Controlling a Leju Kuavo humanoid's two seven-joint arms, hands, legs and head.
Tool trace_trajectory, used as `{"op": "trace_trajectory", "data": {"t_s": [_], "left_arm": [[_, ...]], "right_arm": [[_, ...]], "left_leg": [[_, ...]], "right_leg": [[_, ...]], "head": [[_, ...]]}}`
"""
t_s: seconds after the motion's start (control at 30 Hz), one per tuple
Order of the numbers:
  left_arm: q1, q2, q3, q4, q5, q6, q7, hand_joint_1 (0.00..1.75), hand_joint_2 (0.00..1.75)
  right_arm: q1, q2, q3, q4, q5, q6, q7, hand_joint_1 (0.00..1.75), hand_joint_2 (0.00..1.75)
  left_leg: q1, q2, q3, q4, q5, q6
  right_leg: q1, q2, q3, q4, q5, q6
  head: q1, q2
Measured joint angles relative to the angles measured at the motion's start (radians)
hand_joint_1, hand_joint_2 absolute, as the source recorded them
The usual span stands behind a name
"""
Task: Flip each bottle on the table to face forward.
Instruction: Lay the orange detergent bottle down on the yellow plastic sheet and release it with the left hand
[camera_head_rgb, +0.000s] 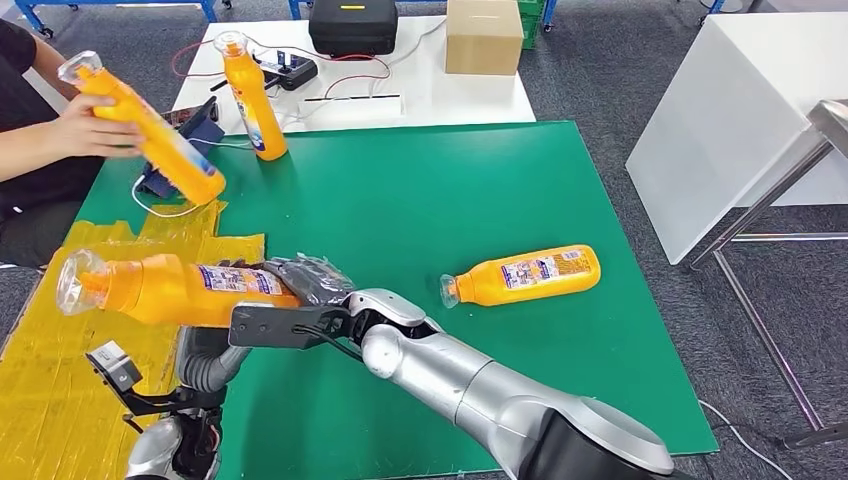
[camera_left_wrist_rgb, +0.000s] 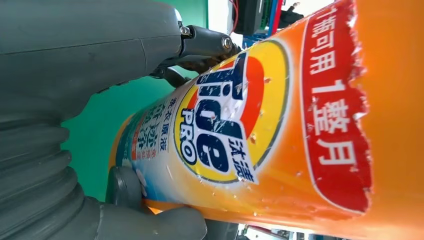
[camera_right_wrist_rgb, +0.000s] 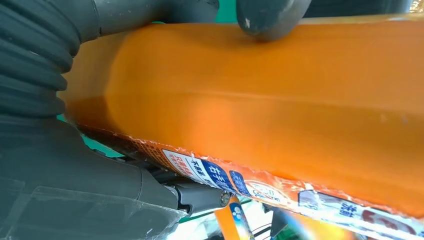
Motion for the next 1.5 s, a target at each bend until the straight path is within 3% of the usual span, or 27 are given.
{"op": "trace_trajectory", "data": {"t_s": [0.47,0.5,0.6,0.63,0.73,0.93,1.17,1.27,1.4,1.5], "left_arm": [[0.001,0.0,0.01,0.016,0.002,-0.007,-0.004,1.75,1.75],[0.001,0.0,0.01,0.017,0.002,-0.008,-0.005,1.75,1.75],[0.001,0.0,0.01,0.019,0.002,-0.009,-0.007,1.75,1.75],[0.0,0.0,0.011,0.019,-0.001,-0.007,-0.01,1.75,1.75],[-0.014,0.0,0.015,0.018,-0.031,0.014,-0.029,1.75,1.75],[-0.056,0.002,0.032,0.001,-0.158,0.097,-0.065,1.75,1.75],[-0.078,0.013,0.112,0.001,-0.213,0.126,-0.092,1.75,1.75],[-0.081,0.02,0.142,0.004,-0.262,0.183,-0.098,1.75,1.75],[-0.081,0.049,0.22,0.037,-0.453,0.387,-0.133,1.75,1.75],[-0.075,0.085,0.279,0.08,-0.807,0.704,-0.087,1.75,1.75]], "right_arm": [[-0.005,0.0,0.026,0.021,-0.002,0.0,-0.008,1.63,1.75],[-0.005,0.0,0.026,0.021,-0.002,0.0,-0.008,1.39,1.75],[-0.004,0.0,0.027,0.025,0.002,-0.007,-0.012,0.18,1.75],[-0.002,0.001,0.027,0.027,0.007,-0.018,-0.016,0.0,1.31],[0.015,0.003,0.024,0.04,0.035,-0.07,-0.042,0.0,0.0],[0.039,-0.011,-0.039,0.078,0.14,-0.121,-0.07,0.0,0.0],[0.062,-0.075,-0.201,0.053,0.241,-0.098,-0.07,0.0,0.0],[0.074,-0.099,-0.249,0.028,0.267,-0.098,-0.07,0.0,0.0],[0.099,-0.177,-0.336,-0.057,0.319,-0.065,-0.07,0.0,0.0],[0.133,-0.259,-0.406,-0.15,0.352,-0.027,-0.07,0.0,0.0]], "left_leg": [[0.0,0.001,0.0,0.0,0.0,0.0],[0.0,0.001,0.0,0.0,0.0,0.0],[0.0,0.001,0.0,0.0,0.0,0.0],[0.0,0.001,0.0,0.0,0.0,0.0],[0.0,0.0,0.0,0.0,0.0,0.0],[0.0,-0.001,-0.001,0.0,0.0,0.0],[0.0,-0.002,-0.001,0.0,0.0,0.0],[0.0,-0.002,-0.001,0.0,0.0,0.0],[0.0,-0.002,-0.001,0.0,0.0,0.0],[0.0,-0.002,-0.001,0.0,0.0,0.0]], "right_leg": [[0.0,0.001,0.0,0.0,0.0,0.0],[0.0,0.001,0.0,0.0,0.0,0.0],[0.0,0.001,0.0,0.0,0.0,0.0],[0.0,0.001,0.0,0.0,0.0,0.0],[0.0,0.001,0.0,0.0,0.0,0.0],[0.0,-0.001,0.001,0.0,0.0,0.0],[-0.001,-0.002,0.001,0.0,0.001,0.001],[-0.001,-0.002,0.001,0.0,0.001,0.001],[-0.001,-0.002,0.001,0.0,0.001,0.001],[-0.001,-0.003,0.001,0.0,0.001,0.001]], "head": [[0.0,0.0],[0.0,0.0],[0.0,0.0],[0.0,0.0],[0.0,0.0],[0.0,0.0],[0.0,0.0],[0.0,0.0],[0.0,0.0],[0.0,0.0]]}}
